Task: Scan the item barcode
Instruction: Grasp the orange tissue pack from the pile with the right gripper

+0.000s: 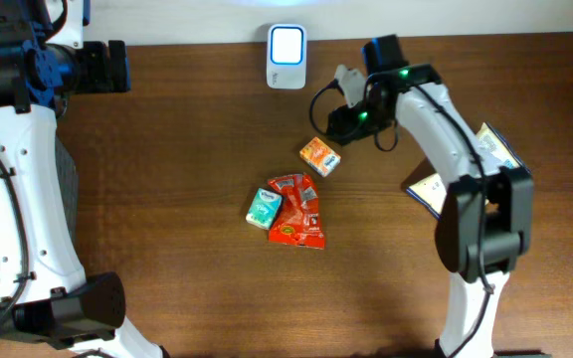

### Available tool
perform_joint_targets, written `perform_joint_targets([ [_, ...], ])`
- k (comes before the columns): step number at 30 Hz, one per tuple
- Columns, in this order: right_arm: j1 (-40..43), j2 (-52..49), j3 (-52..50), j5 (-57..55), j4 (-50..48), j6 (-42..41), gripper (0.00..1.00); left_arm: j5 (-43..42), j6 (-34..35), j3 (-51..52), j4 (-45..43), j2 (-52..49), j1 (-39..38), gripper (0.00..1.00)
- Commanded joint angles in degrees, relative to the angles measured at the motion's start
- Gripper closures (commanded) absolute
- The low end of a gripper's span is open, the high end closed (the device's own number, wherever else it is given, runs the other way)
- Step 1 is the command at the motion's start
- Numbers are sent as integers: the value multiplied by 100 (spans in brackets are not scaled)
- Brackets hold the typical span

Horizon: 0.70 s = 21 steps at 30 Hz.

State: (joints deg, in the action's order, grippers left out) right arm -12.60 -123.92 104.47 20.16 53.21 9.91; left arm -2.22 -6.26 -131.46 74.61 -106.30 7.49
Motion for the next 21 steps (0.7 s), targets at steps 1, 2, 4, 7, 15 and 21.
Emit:
perform_joint_targets([
  [1,-155,-313,59,275,-26,201,45,-57,-72,11,7,-9,20,1],
  [2,-175,-407,57,308,-13,227,47,-57,-74,11,7,-9,20,1],
  [4,-210,-516,55,402,4,321,52,-57,-74,11,7,-9,20,1],
  [7,-238,-629,55,428,-9,339,62,-57,-74,11,7,-9,20,1],
  [15,-238,-807,55,210,-409,337,65,-57,-74,11,7,-9,20,1],
  [21,-234,-828,55,55,-538,334,65,-57,-74,11,4,-9,20,1],
])
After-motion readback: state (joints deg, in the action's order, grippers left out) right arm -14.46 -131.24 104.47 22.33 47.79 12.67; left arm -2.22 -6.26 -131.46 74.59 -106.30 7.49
